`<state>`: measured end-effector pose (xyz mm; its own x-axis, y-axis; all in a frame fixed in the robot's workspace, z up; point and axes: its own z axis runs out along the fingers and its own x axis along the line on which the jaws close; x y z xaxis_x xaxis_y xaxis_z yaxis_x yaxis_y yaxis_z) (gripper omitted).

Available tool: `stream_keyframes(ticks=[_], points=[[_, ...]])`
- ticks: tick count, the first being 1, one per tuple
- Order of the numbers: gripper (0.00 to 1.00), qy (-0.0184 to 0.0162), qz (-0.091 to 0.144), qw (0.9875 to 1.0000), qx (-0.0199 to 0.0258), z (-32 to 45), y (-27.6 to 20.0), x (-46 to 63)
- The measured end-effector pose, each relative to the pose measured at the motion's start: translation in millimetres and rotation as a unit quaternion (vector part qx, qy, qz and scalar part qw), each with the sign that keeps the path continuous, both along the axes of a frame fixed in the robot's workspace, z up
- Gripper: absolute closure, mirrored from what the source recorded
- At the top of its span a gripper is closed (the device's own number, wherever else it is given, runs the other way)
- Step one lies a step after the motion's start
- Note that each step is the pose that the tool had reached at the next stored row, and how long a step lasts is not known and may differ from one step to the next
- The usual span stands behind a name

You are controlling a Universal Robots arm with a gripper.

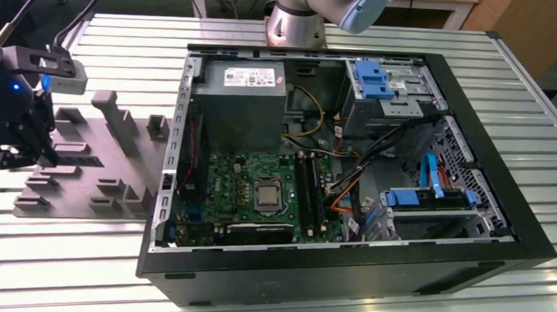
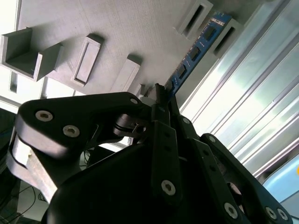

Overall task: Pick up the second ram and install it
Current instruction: 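Pick up the second ram and move it above second insertion slot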

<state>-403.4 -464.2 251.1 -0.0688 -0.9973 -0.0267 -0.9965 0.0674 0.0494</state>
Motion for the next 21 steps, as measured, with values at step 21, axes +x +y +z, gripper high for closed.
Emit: stream_keyframes(ticks=[21], points=[[0.86, 0.0000, 0.000, 1.0000, 0.0000, 15.6, 0.0, 0.0]])
